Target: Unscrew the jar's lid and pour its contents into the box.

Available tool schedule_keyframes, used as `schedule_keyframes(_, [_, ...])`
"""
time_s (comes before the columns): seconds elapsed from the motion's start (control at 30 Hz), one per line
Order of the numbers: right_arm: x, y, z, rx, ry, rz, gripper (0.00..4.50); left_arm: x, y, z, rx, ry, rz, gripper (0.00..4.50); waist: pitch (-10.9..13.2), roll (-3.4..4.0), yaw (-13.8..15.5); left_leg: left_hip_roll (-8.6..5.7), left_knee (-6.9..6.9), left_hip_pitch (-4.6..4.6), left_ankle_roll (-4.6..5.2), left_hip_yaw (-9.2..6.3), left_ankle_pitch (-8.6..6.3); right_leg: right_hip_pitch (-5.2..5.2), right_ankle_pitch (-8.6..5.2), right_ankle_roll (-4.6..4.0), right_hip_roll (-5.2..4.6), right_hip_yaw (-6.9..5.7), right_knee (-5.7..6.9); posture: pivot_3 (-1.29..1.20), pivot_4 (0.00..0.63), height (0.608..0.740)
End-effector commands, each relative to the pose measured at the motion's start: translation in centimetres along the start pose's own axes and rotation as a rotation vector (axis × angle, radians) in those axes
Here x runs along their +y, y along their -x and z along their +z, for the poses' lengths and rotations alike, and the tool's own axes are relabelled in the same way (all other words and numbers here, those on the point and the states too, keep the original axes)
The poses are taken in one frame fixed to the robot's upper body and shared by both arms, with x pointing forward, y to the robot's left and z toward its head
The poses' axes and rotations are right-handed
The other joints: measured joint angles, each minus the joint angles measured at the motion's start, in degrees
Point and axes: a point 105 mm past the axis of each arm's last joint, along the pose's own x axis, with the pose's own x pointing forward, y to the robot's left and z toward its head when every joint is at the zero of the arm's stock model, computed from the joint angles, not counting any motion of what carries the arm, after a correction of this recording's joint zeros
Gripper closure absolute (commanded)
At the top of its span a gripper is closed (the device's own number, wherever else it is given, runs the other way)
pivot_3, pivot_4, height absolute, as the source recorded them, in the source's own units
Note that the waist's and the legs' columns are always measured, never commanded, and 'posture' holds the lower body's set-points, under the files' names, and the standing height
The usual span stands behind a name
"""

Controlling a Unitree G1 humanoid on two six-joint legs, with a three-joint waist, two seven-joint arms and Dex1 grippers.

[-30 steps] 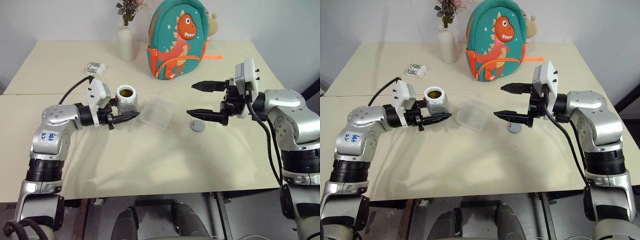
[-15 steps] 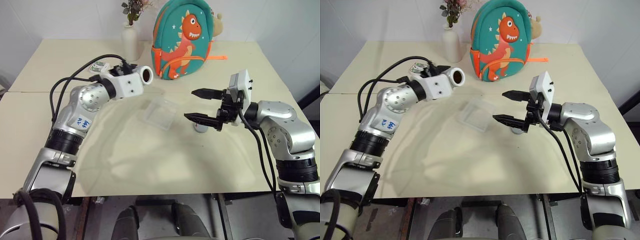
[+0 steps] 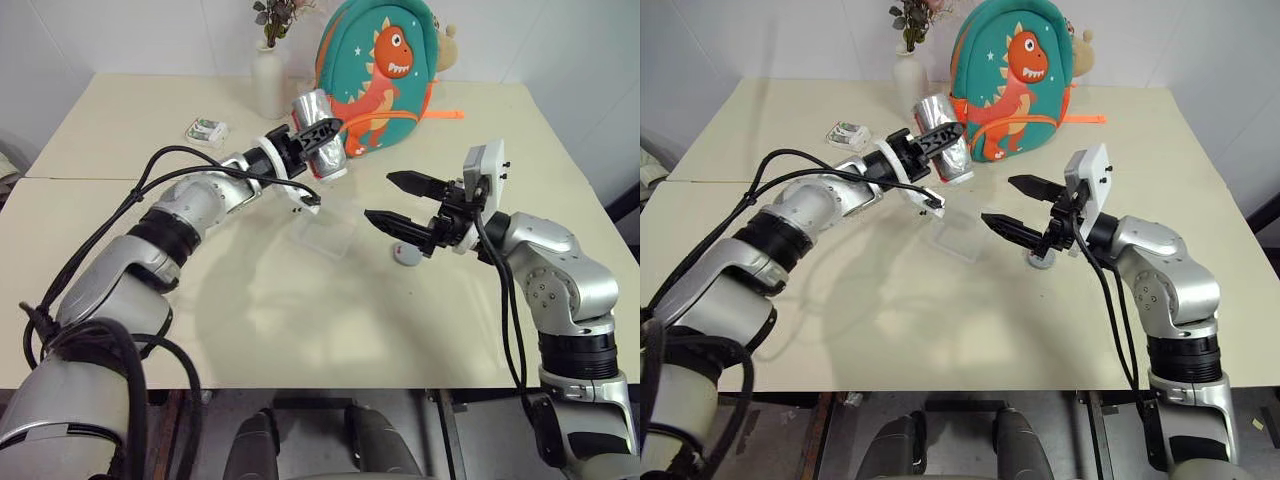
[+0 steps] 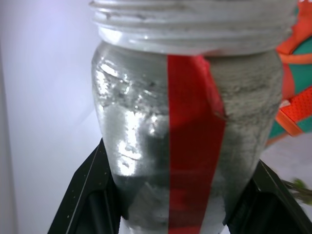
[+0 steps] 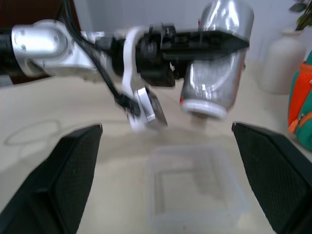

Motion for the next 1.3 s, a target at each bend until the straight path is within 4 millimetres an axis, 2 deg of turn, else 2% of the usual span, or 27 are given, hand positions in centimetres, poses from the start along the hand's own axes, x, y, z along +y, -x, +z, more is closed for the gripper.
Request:
schedule_keyframes(0.03, [0.6, 0.1, 1.7, -0.066, 0.027, 0.002, 0.02, 0.5, -0.6, 0.3, -0.038, -0.095, 0.043, 2.36, 0.0, 0.00, 0.0, 0.00, -0.01, -0.02, 0.00, 0.00, 0.00, -0.04, 0.00, 0.01, 0.01, 0.00, 0.00, 0.00, 0.150, 0.740])
schedule_keyframes(0.2, [0.5, 0.2, 1.8, -0.085, 0.016, -0.020, 0.02, -0.4, -0.8, 0.6, -0.067, -0.121, 0.001, 2.36, 0.0, 0.00, 0.1, 0.00, 0.04, -0.53, -0.18, 0.00, 0.10, -0.60, 0.00, 0.02, 0.02, -0.01, 0.23, 0.00, 0.150, 0.740])
schedule_keyframes(0.37, [0.8, 0.3, 1.7, -0.089, 0.008, -0.015, 0.02, -0.3, -0.3, -1.1, 0.009, 0.047, 0.000, 2.36, 0.0, -0.01, 0.2, 0.00, 0.05, -0.55, -0.28, 0.01, 0.17, -0.75, -0.01, 0.01, 0.03, 0.00, 0.47, 0.00, 0.150, 0.740])
schedule_keyframes(0.47, [0.9, 0.5, 1.5, -0.090, -0.004, -0.017, 0.02, -0.6, 0.6, -2.5, 0.086, 0.258, -0.029, 2.36, 0.0, -0.01, 0.0, 0.00, 0.07, -0.54, -0.32, 0.01, 0.20, -0.75, -0.01, 0.01, 0.03, 0.02, 0.56, 0.00, 0.150, 0.740])
schedule_keyframes(0.53, [1.0, 0.7, 1.4, -0.085, -0.011, -0.015, 0.02, -1.0, 2.1, -4.0, 0.207, 0.623, -0.032, 2.36, 0.0, 0.01, -0.2, 0.00, 0.06, -0.51, -0.36, 0.01, 0.23, -0.75, -0.02, 0.00, 0.04, 0.02, 0.62, 0.00, 0.150, 0.740])
schedule_keyframes(0.6, [1.1, 0.8, 1.3, -0.082, -0.015, -0.014, 0.02, -1.1, 3.0, -4.5, 0.249, 0.811, -0.023, 2.36, 0.0, 0.00, -0.1, 0.04, 0.04, -0.44, -0.41, 0.03, 0.26, -0.75, -0.05, -0.05, 0.06, 0.03, 0.75, 0.00, 0.150, 0.740])
schedule_keyframes(0.67, [1.2, 0.8, 1.2, -0.077, -0.017, -0.008, 0.02, -3.4, 5.4, -5.1, 0.439, 1.215, -0.050, 2.36, 0.0, 0.07, -0.1, 0.05, 0.06, -0.41, -0.48, 0.03, 0.35, -0.75, -0.05, -0.06, 0.07, 0.01, 0.85, 0.00, 0.150, 0.740])
schedule_keyframes(0.7, [1.2, 0.8, 1.1, -0.073, -0.014, -0.001, 0.02, -5.1, 7.2, -5.0, 0.564, 1.476, -0.051, 2.36, 0.0, 0.07, -0.1, 0.04, 0.09, -0.38, -0.54, 0.04, 0.39, -0.74, -0.05, -0.06, 0.06, 0.03, 0.89, 0.00, 0.150, 0.740])
schedule_keyframes(0.73, [1.4, 0.7, 1.1, -0.070, -0.009, 0.010, 0.02, -6.3, 8.7, -4.4, 0.630, 1.639, -0.059, 2.36, 0.0, 0.07, -0.2, 0.05, 0.15, -0.36, -0.51, 0.05, 0.40, -0.73, -0.05, -0.06, 0.07, 0.04, 0.96, 0.00, 0.150, 0.740])
schedule_keyframes(0.8, [1.6, 0.6, 1.1, -0.056, 0.010, 0.032, 0.02, -7.2, 10.7, -3.8, 0.718, 1.835, -0.043, 2.36, 0.0, 0.06, -0.6, 0.10, 0.37, -0.37, -0.43, 0.04, 0.38, -0.73, -0.05, -0.07, 0.12, 0.05, 1.20, 0.00, 0.150, 0.740])
schedule_keyframes(0.9, [2.2, 0.6, 0.9, -0.006, 0.068, 0.098, 0.02, -9.0, 14.4, -3.6, 0.958, 2.084, 0.012, 2.36, 0.0, 0.04, -0.5, 0.15, 0.78, -0.39, -0.37, -0.13, 0.40, -0.74, -0.06, -0.09, 0.25, 0.05, 1.60, 0.00, 0.150, 0.740])
schedule_keyframes(1.0, [3.2, 0.8, 0.6, 0.047, 0.132, 0.192, 0.02, -10.0, 18.0, -3.3, 1.125, 2.210, 0.099, 2.36, 0.0, 0.04, -0.5, 0.15, 1.02, -0.37, -0.26, -0.21, 0.49, -0.65, 0.03, -0.08, 0.30, 0.07, 1.73, 0.00, 0.150, 0.740])
schedule_keyframes(1.1, [4.1, 1.0, 0.5, 0.074, 0.168, 0.267, 0.02, -10.6, 21.2, -2.9, 1.254, 2.202, 0.126, 2.36, 0.0, 0.04, -0.8, 0.15, 1.03, 0.06, -0.20, -0.22, 0.57, -0.17, 0.12, -0.08, 0.30, 0.09, 1.57, 0.00, 0.150, 0.740])
schedule_keyframes(1.17, [4.6, 1.0, 0.5, 0.080, 0.181, 0.304, 0.02, -10.8, 22.6, -2.4, 1.283, 2.165, 0.108, 2.36, 0.0, 0.02, -1.3, 0.16, 0.95, 0.59, -0.21, -0.21, 0.56, 0.36, 0.11, -0.11, 0.29, 0.08, 1.40, 0.00, 0.150, 0.740])
schedule_keyframes(1.3, [5.1, 0.8, 0.2, 0.093, 0.200, 0.343, 0.02, -10.9, 25.1, -1.4, 1.355, 2.144, 0.163, 2.36, -0.1, -0.06, -1.8, 0.17, 0.92, 0.64, -0.21, -0.23, 0.56, 0.48, 0.03, -0.49, 0.29, 0.10, 1.17, 0.00, 0.150, 0.740])
